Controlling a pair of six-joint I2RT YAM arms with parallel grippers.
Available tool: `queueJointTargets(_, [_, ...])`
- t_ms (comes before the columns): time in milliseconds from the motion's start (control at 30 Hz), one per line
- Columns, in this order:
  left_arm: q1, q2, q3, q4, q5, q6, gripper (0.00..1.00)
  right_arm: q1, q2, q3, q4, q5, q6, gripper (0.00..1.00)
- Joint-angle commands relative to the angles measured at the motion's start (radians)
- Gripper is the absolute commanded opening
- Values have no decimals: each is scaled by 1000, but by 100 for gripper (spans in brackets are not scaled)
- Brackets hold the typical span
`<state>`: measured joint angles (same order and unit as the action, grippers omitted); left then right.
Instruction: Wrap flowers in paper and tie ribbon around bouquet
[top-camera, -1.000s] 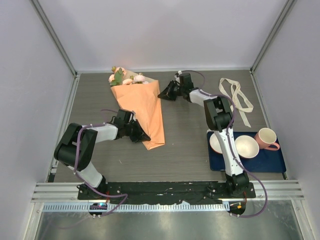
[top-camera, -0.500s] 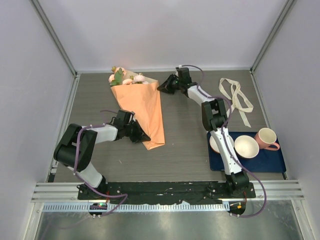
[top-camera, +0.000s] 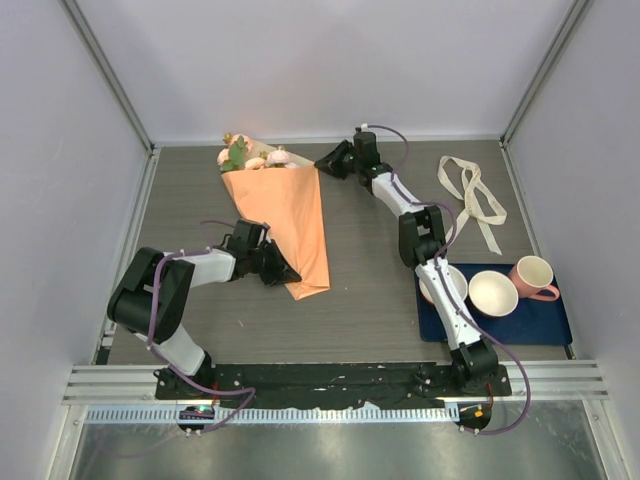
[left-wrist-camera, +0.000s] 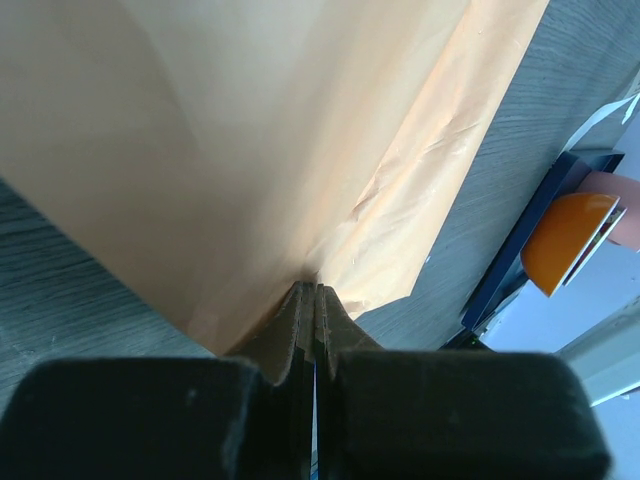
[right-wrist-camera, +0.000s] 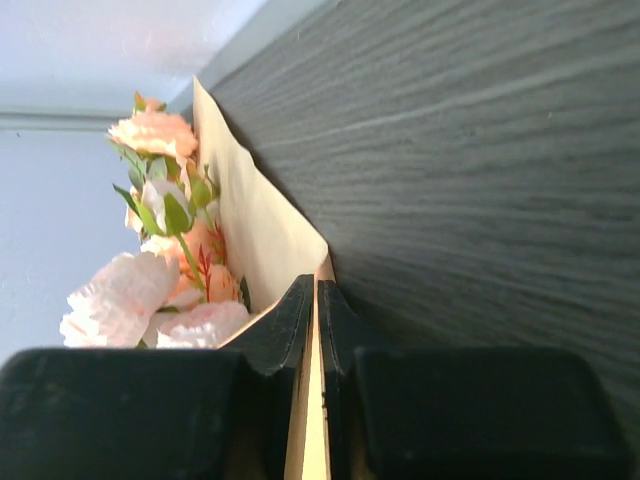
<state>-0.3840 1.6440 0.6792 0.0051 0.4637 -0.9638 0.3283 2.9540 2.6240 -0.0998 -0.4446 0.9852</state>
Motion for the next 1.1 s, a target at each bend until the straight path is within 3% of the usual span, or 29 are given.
queueJointTargets(0, [-23, 39, -37, -200, -34, 49, 0, 9, 99, 39, -71, 213, 6, 14])
queueJointTargets(133, [-23, 46, -12, -224, -17, 77, 0, 2, 89, 82, 7, 297, 17, 17])
queueJointTargets(267, [-23, -37, -10, -234, -4, 92, 0, -26, -22, 51, 6, 244, -3, 17])
queueJointTargets(400, [-20, -147, 46, -260, -7, 135, 11, -28, -325, -88, -127, 158, -164, 19])
queueJointTargets(567, [-19, -196, 134, -318, 45, 163, 29, 8, -666, -519, -190, 112, -289, 25])
queueJointTargets(733, [-19, -260, 183, -292, 139, 139, 40, 76, -984, -1018, -36, 14, -324, 31])
queueJointTargets(900, [-15, -236, 304, -312, 127, 143, 38, 169, -1141, -1345, 34, -3, -368, 33])
queueJointTargets(1067, [0, -103, 324, -262, 112, 137, 25, 233, -1211, -1515, 90, -6, -367, 34])
